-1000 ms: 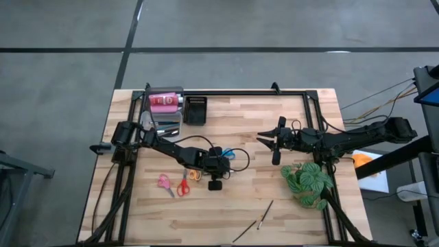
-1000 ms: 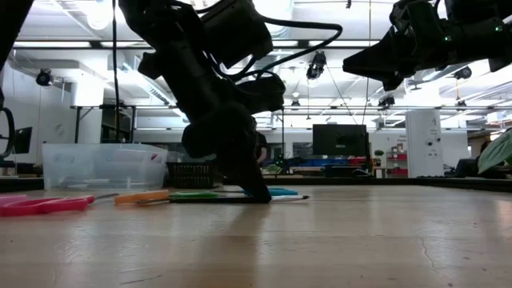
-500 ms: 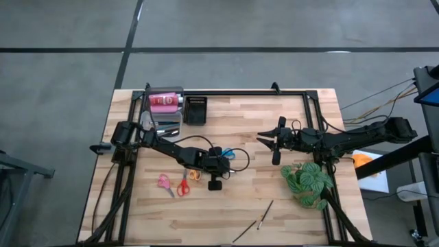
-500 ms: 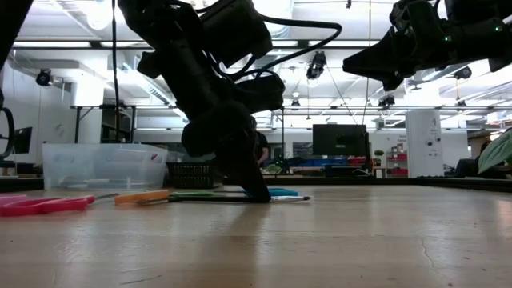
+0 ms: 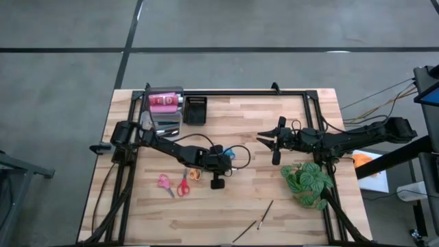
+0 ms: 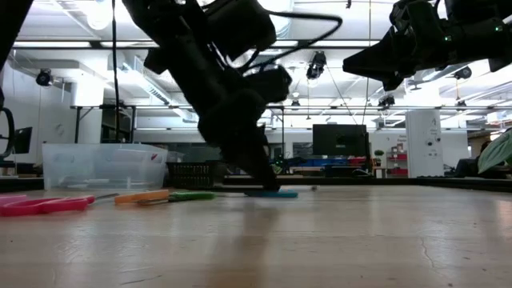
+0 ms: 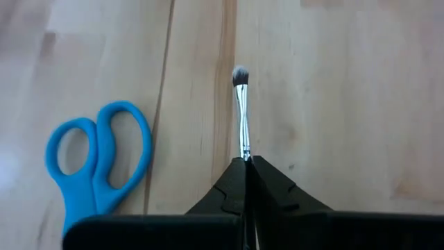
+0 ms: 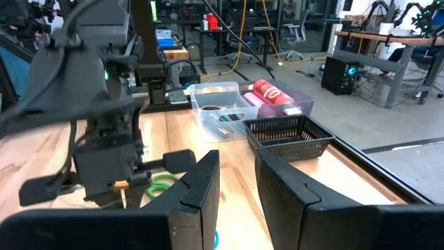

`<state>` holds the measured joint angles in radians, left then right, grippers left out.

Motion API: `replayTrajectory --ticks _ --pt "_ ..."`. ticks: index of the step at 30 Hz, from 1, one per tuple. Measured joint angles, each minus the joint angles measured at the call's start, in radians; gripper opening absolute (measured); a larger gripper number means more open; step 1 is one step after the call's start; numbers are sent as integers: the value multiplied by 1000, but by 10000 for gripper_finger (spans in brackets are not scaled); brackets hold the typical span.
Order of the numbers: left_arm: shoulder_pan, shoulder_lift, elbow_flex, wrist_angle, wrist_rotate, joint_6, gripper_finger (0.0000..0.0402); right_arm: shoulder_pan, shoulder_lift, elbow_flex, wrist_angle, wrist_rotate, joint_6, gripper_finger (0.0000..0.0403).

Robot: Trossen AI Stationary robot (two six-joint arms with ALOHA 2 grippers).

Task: Pick & Place Paint Supplies
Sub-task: Put the black paint brush into the transparent bin

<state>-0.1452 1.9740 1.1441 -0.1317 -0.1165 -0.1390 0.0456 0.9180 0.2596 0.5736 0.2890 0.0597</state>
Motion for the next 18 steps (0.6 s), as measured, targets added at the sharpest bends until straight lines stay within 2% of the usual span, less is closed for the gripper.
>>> replayTrajectory --ticks 10,18 --pt "0 -76 1 -48 -2 -29 8 0 0 0 0 0 0 90" --pt "0 -249 1 -342 -150 -27 8 0 0 0 0 0 0 90"
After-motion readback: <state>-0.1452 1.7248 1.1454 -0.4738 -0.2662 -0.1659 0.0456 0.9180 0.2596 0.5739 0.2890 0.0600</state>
